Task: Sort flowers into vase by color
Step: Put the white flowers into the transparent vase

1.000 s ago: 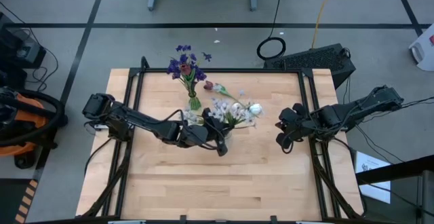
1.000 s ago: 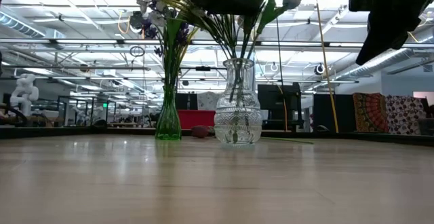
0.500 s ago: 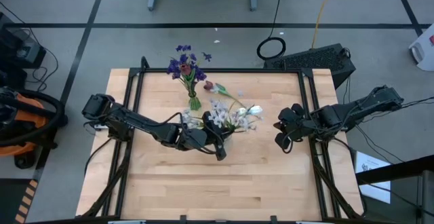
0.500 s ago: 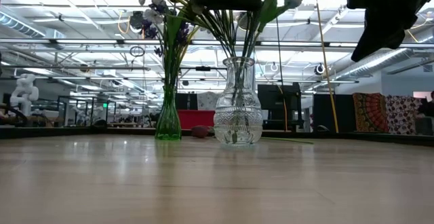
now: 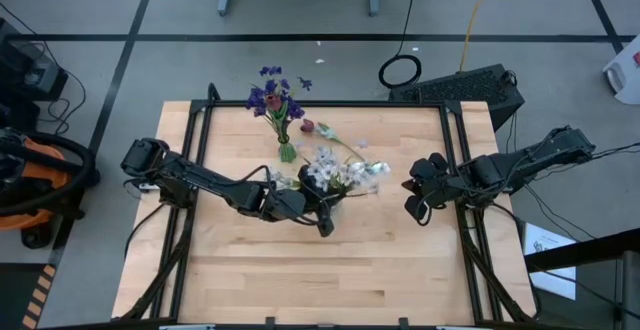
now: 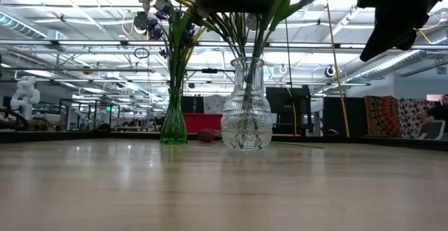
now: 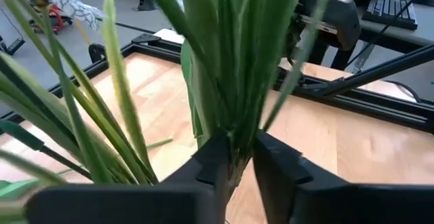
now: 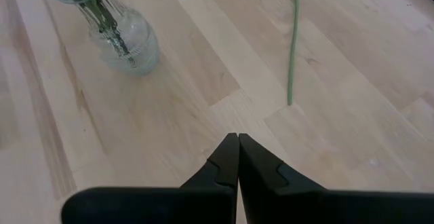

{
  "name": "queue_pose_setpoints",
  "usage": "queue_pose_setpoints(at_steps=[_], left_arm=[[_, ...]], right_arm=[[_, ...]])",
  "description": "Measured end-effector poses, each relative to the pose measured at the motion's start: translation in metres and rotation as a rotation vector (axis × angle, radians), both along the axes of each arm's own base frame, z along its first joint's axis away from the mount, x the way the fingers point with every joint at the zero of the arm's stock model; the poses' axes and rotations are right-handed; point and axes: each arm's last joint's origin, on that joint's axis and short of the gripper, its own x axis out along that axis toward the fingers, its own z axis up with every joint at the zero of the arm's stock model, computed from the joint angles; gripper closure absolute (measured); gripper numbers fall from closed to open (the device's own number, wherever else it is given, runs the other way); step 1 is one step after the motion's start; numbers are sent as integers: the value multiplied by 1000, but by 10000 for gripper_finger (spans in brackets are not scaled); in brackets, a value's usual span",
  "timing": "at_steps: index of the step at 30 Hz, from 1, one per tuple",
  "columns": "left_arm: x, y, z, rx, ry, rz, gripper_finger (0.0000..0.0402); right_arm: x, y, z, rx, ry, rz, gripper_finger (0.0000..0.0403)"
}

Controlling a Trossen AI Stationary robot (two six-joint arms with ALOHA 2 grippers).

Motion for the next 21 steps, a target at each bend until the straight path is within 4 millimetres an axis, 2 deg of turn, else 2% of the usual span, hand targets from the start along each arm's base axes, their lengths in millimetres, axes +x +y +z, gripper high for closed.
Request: queue_pose_setpoints(at_steps=[5, 8, 13, 21], left_arm=[[0, 0, 0, 3, 0, -1, 264], [0, 0, 1, 3, -7, -4, 237], [-4, -5, 6, 4, -13, -7, 231], [-28, -20, 37, -7, -73, -35, 231]], right_arm=[[0, 0, 0, -1, 0, 2, 403], [0, 0, 0, -3, 1, 4, 403], [0, 0, 0, -11, 4, 13, 403], [0, 0, 0, -16, 6, 19, 403]])
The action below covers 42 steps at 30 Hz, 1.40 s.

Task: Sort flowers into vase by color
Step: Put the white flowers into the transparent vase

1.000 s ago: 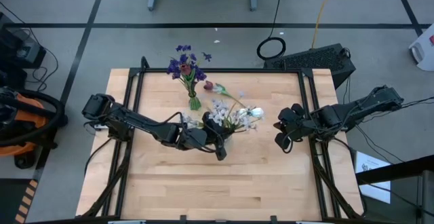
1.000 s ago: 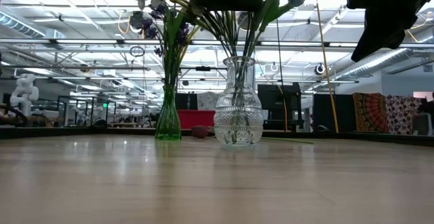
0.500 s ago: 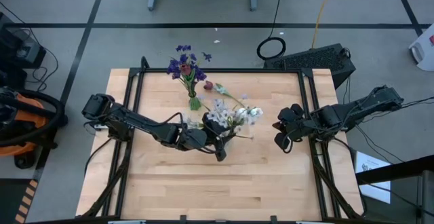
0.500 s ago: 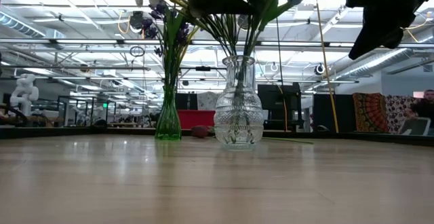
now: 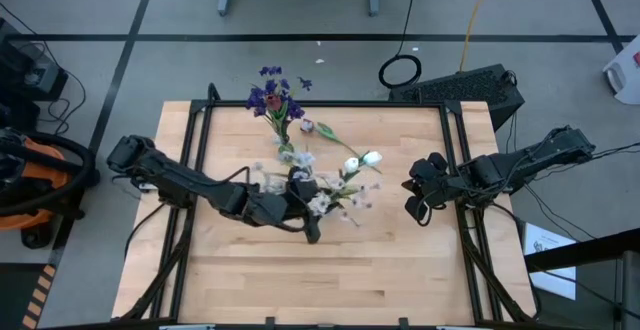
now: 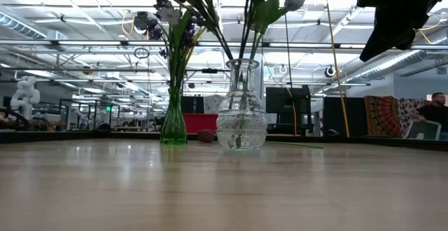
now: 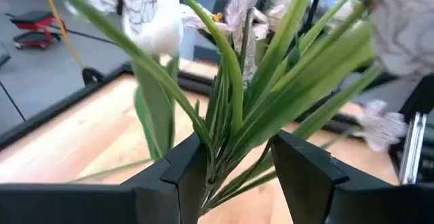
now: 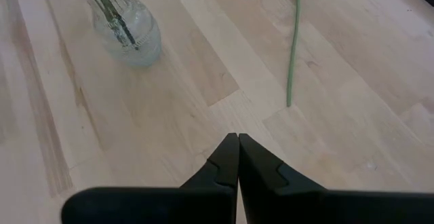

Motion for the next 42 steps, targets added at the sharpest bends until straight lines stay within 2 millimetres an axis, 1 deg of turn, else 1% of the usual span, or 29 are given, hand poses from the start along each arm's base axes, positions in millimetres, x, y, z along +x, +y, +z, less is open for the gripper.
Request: queue_pose_setpoints(at_steps=[3, 6, 11, 15, 19, 22, 25, 29, 37, 42], left_arm=[[-4, -3, 4, 10, -13, 35, 231], [-6, -4, -2, 11, 40, 45, 231], [-5, 6, -19, -134, 120, 140, 231], [-4, 15, -19, -239, 84, 201, 231], [2, 22, -14, -280, 31, 176, 231], [3, 26, -15, -299, 53, 145, 231], [3, 25, -15, -309, 60, 122, 231], [2, 20, -15, -378, 47, 120, 231], [1, 17, -15, -381, 48, 118, 231], [-1, 20, -18, -337, 56, 193, 231]], right_arm=[[0, 0, 0, -10, 3, 11, 403], [1, 0, 1, -24, -7, 19, 403], [2, 0, 1, -34, -17, 11, 403], [1, 0, 1, -35, -16, 11, 403], [1, 0, 1, -37, -16, 13, 403], [1, 0, 1, -37, -16, 12, 403], [1, 0, 1, -35, -15, 13, 403], [1, 0, 1, -34, -15, 12, 403], [1, 0, 1, -36, -13, 13, 403], [1, 0, 1, -37, -13, 13, 403]])
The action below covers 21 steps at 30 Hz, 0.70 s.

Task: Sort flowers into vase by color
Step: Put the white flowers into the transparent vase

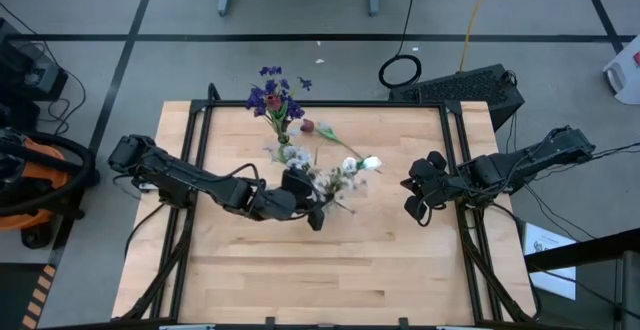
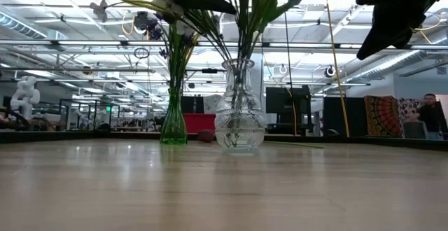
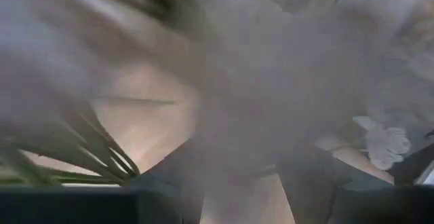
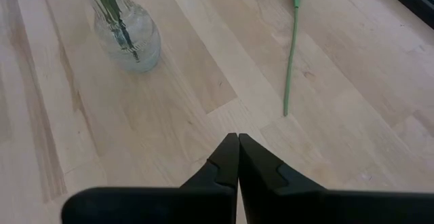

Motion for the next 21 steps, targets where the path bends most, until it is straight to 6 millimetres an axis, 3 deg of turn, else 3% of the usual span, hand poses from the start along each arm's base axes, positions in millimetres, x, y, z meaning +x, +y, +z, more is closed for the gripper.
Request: queue_pose_setpoints(at_steps=[10, 21], left_arm=[[0, -3, 3, -8, 61, -106, 231], [2, -6, 13, 98, 115, -244, 231]], right_arm=[[0, 0, 0, -1, 0, 0, 403], [0, 0, 0, 0, -1, -4, 403]])
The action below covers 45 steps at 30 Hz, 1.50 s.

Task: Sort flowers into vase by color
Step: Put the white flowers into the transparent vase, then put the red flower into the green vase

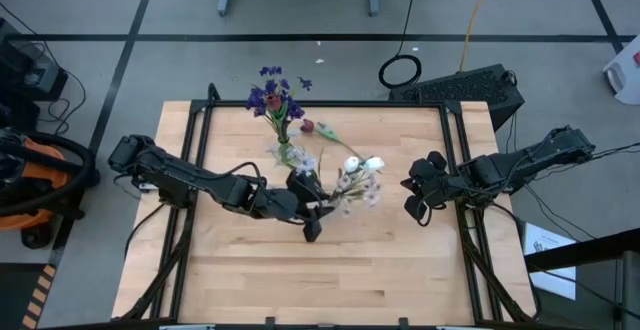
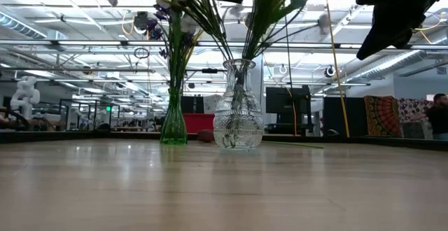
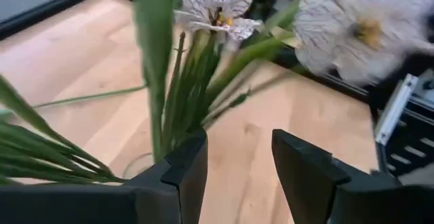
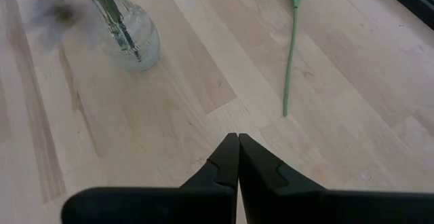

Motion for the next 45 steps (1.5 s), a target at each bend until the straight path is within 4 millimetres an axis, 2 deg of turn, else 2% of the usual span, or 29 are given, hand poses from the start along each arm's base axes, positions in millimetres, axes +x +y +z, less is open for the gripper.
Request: queue_pose_setpoints(at_steps=[8, 18, 21, 29, 33, 40, 45], left_arm=[[1, -5, 1, -33, 4, -153, 231], [6, -13, 15, -121, -130, -402, 231], [6, -13, 17, -163, -151, -379, 231], [4, -7, 8, -70, -74, -188, 236], [4, -5, 6, -51, -58, -157, 273], [4, -5, 6, -51, -58, -157, 382], [4, -5, 6, -52, -58, -157, 396]], right_arm=[[0, 0, 0, 5, -3, -6, 403], [0, 0, 0, 13, -7, -14, 403], [0, 0, 0, 13, -7, -14, 403], [0, 0, 0, 12, -7, -13, 403], [0, 0, 0, 11, -7, -12, 403], [0, 0, 0, 11, -6, -11, 403], [0, 0, 0, 11, -6, -11, 403]])
